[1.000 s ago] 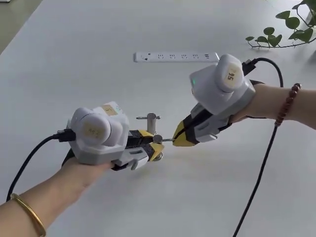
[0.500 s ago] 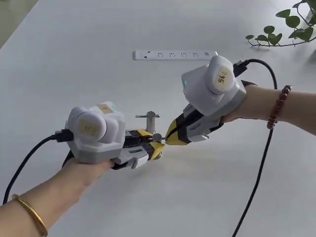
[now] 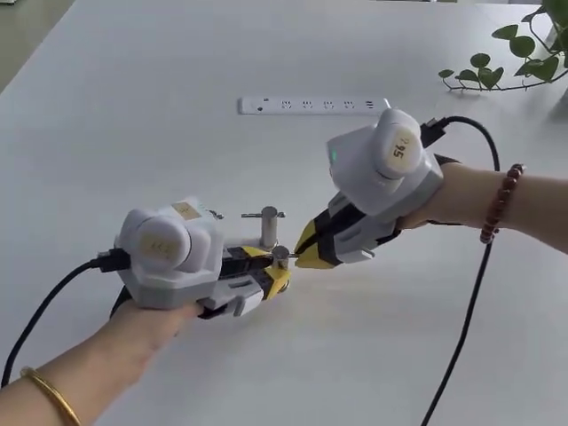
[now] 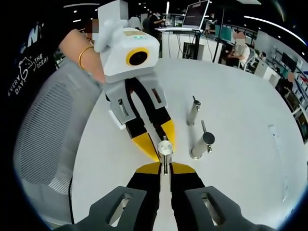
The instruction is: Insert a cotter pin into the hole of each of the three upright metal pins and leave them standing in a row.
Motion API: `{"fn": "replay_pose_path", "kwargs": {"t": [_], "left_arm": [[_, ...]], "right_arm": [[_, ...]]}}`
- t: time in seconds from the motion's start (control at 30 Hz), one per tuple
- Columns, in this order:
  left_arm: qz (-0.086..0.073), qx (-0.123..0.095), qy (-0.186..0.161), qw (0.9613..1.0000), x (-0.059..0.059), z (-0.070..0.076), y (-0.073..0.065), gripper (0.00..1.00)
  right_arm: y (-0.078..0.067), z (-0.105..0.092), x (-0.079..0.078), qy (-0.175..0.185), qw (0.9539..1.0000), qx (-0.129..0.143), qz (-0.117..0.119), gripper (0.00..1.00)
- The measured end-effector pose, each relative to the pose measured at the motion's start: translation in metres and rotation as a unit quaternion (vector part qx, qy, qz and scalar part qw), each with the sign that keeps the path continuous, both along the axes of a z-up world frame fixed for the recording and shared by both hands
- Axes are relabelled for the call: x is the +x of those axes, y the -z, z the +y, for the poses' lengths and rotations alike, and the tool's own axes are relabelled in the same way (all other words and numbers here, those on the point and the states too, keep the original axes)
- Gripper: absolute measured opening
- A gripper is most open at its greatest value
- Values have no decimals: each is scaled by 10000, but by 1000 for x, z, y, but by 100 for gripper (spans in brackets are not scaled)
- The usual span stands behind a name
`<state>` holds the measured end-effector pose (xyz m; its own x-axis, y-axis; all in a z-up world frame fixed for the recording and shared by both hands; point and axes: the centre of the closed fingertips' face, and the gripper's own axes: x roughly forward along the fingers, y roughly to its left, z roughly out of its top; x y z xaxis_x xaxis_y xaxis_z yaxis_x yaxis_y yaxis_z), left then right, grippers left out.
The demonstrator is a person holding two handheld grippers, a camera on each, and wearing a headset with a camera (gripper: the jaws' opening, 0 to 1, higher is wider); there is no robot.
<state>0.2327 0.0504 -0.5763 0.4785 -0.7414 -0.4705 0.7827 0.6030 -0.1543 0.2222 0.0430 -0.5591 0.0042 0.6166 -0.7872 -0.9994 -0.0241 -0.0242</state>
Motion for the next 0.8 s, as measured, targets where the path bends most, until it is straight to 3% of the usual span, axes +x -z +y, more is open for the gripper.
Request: {"fn": "replay_pose_path", "kwargs": {"t": [0.4,0.8], "left_arm": [[233,-176,-230,9993,-1,4,6,12],[274,-270,-327,9987,0,3,7,12]], "right_arm": [[-1,-8,1,92,9999,-91,-35,3],[3,-5,4,66,9997,-156,-155,0]]}}
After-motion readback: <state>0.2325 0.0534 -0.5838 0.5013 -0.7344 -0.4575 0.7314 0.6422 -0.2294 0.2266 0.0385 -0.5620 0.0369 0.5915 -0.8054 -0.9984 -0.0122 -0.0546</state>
